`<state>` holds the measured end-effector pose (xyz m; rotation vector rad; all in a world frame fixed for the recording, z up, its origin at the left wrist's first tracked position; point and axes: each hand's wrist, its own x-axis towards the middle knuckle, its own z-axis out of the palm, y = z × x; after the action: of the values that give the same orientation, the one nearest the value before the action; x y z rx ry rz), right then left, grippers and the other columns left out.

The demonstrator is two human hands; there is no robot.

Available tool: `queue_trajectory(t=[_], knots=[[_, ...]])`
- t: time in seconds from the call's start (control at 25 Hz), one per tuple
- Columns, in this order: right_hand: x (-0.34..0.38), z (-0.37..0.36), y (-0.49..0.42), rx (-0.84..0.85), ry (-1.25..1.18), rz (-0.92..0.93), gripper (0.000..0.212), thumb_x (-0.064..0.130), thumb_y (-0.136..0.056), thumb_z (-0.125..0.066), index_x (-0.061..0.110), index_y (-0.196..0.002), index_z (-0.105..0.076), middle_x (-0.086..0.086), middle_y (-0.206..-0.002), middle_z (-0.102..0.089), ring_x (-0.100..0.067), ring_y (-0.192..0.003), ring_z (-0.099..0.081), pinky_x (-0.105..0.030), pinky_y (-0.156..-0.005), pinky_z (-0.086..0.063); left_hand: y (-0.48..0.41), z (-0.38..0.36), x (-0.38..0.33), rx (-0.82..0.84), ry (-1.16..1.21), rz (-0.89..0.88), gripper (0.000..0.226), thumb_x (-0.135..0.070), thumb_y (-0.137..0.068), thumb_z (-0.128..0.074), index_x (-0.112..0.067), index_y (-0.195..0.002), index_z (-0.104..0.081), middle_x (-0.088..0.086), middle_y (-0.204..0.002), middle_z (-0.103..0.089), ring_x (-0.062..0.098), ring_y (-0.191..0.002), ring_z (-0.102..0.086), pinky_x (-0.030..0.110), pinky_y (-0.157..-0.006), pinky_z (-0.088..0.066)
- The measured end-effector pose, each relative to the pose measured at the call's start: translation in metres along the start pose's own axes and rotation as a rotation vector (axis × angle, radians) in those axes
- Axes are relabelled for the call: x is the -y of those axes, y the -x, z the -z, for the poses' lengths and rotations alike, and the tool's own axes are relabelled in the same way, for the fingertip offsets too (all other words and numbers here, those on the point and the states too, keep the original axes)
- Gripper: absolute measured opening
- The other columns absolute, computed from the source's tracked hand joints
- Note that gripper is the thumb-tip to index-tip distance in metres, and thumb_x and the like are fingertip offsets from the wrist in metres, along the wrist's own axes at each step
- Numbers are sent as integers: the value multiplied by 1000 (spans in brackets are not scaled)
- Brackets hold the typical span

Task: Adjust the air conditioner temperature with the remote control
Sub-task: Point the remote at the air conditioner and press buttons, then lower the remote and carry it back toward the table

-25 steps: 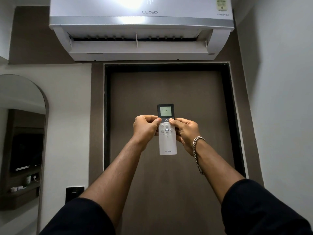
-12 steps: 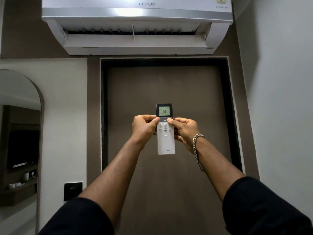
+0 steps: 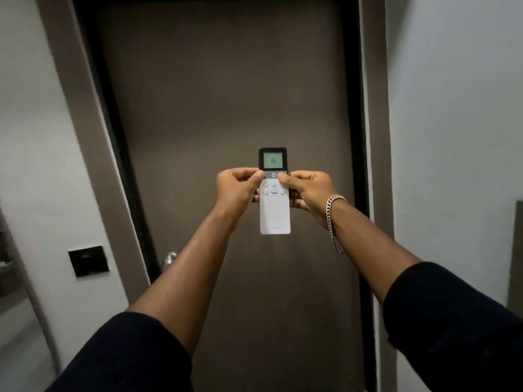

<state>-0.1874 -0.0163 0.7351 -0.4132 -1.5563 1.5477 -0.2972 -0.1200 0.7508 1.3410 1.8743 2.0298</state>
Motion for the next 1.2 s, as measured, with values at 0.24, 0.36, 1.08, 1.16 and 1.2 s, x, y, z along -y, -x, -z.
queue_trajectory(t=[0.24,0.36,1.08,1.16,1.2], knots=[[-167,110,62,-213,242,-328,24,24,-80,-73,3,-91,-72,-7,-85,-77,-18,-77,-75,-31,-62,-62,86,-106,151,245,-44,365,22,-14,-90,-61,-1,-106,-69,11,-101,-72,11,-77,-69,19,-59,-59],[-244,166,110,-352,271,-499,25,25,-78,-75,3,-90,-71,0,-77,-74,-14,-72,-73,-27,-58,-61,140,-165,223,352,-49,509,22,-13,-89,-62,2,-104,-69,8,-89,-72,7,-67,-66,19,-53,-53],[-626,395,464,-862,504,-1325,26,23,-81,-67,3,-97,-70,-15,-105,-74,-27,-96,-70,-34,-86,-57,561,-394,541,1031,-457,892,17,-7,-83,-63,-13,-93,-76,2,-96,-75,19,-93,-72,37,-89,-58],[-642,395,473,-836,708,-1387,33,29,-79,-67,9,-105,-69,-9,-111,-72,-23,-103,-68,-26,-88,-54,579,-399,547,1032,-498,849,19,-6,-83,-62,-11,-94,-77,0,-92,-74,17,-93,-70,35,-92,-56],[-647,394,475,-833,760,-1389,35,31,-78,-68,11,-108,-69,-8,-114,-71,-22,-105,-66,-26,-88,-52,585,-401,549,1020,-515,831,18,-6,-83,-62,-10,-94,-76,-1,-91,-72,17,-93,-70,34,-93,-56]])
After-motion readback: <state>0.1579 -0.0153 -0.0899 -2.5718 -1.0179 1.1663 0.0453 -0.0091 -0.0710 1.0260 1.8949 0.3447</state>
